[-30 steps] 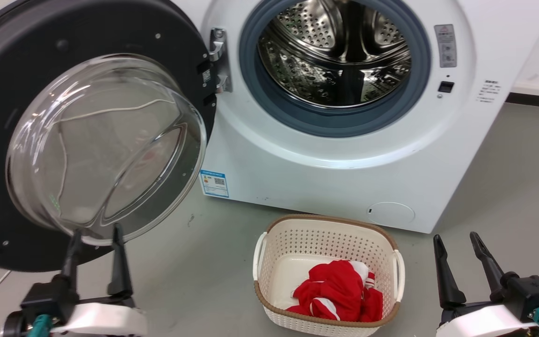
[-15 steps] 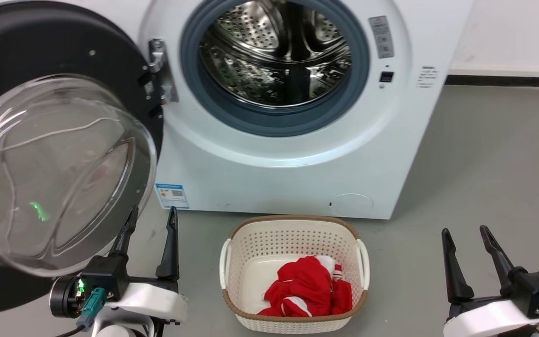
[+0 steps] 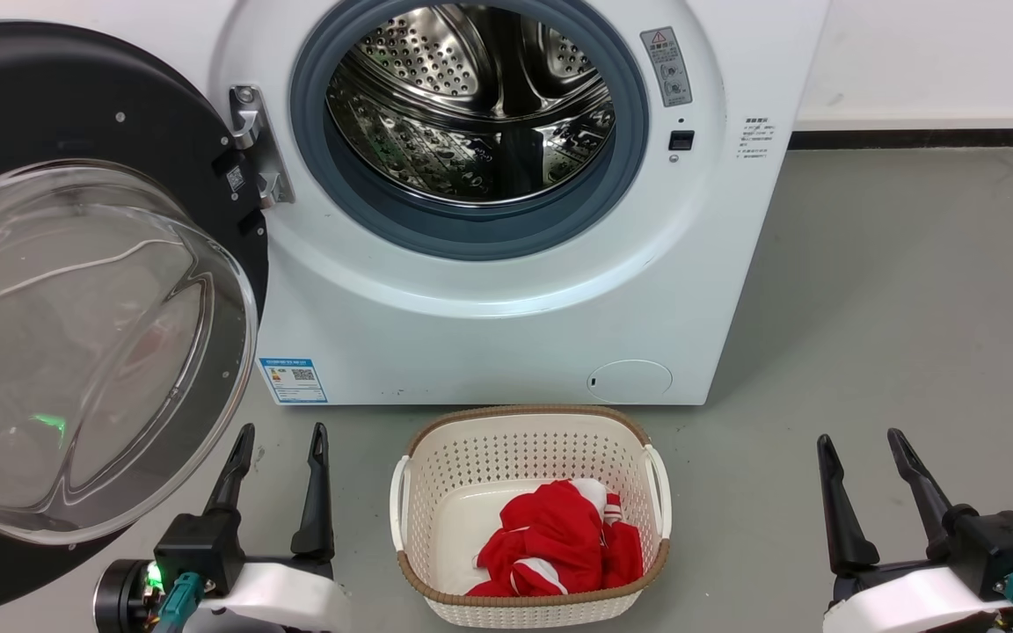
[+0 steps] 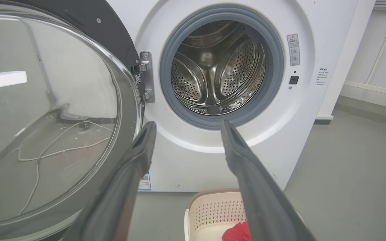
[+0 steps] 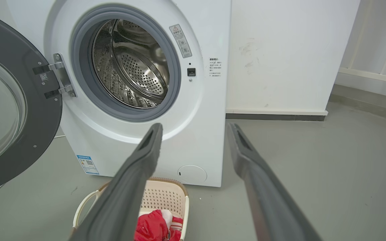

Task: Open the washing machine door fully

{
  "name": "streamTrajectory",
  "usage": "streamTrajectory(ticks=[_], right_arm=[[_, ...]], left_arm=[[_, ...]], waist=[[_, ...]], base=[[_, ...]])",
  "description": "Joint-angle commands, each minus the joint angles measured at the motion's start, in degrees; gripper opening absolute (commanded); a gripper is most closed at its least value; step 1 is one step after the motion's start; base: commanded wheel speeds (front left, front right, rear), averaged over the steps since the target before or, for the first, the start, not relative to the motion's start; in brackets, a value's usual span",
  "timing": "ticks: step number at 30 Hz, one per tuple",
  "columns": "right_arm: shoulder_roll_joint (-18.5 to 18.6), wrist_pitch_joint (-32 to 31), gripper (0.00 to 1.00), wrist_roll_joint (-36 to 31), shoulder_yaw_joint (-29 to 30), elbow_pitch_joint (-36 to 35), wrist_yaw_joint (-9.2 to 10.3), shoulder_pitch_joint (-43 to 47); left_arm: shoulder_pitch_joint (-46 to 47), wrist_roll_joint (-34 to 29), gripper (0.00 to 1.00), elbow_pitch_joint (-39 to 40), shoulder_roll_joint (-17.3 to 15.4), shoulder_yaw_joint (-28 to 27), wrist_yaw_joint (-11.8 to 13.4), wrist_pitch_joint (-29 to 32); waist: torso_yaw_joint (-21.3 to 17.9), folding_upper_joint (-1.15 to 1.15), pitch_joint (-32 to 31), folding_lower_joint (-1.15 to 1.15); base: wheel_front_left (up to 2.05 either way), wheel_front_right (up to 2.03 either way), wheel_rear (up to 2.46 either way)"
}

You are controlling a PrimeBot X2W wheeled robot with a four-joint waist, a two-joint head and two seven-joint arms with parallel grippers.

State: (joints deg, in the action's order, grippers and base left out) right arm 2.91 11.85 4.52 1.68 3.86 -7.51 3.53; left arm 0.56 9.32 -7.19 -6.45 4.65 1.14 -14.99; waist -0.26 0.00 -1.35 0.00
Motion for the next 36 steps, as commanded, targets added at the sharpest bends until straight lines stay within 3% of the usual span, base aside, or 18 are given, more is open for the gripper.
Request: streamTrajectory(ticks=[1,17,18,21,23,36], right_arm=[[-0.07,0.24,1.0,0.09,0.02,0.09,0.04,-0.24],[-0.06,0.66,1.0,0.57,0.07,0.64,0.04,-0.8],[0.0,0.3,0.0,0.46,0.03,0.46,0.0,-0.15],[0.0,0.15,0.0,1.43,-0.17,1.3,-0.01,0.27],[0.11,-0.76,0.0,6.86,-0.08,1.63,-0.01,-0.22],[0.72,-3.83,0.0,23.83,0.28,3.45,0.0,-2.44]], left_arm=[[-0.73,-0.11,1.0,0.28,0.27,-0.17,0.29,-0.27],[-1.43,-0.66,1.0,1.24,0.74,-0.49,-0.06,-0.27],[-1.33,-0.49,0.0,1.13,0.65,-0.36,-0.17,0.0],[-1.32,0.49,0.0,-0.06,0.8,-0.62,-0.28,0.61],[-0.64,5.31,0.0,-0.74,0.95,-1.47,-0.75,2.1],[0.51,21.03,0.0,-1.6,1.47,-3.19,-2.35,5.8]], waist=[[0.12,0.0,0.0,0.0],[0.49,0.0,0.11,0.0],[0.49,0.0,0.11,0.0],[0.48,0.0,0.13,0.0],[0.48,0.0,0.17,0.0],[0.45,0.0,0.34,0.0]], base=[[0.0,0.0,0.0],[0.0,0.0,0.0],[0.0,0.0,0.0],[0.0,0.0,0.0],[0.0,0.0,0.0],[0.0,0.0,0.0]])
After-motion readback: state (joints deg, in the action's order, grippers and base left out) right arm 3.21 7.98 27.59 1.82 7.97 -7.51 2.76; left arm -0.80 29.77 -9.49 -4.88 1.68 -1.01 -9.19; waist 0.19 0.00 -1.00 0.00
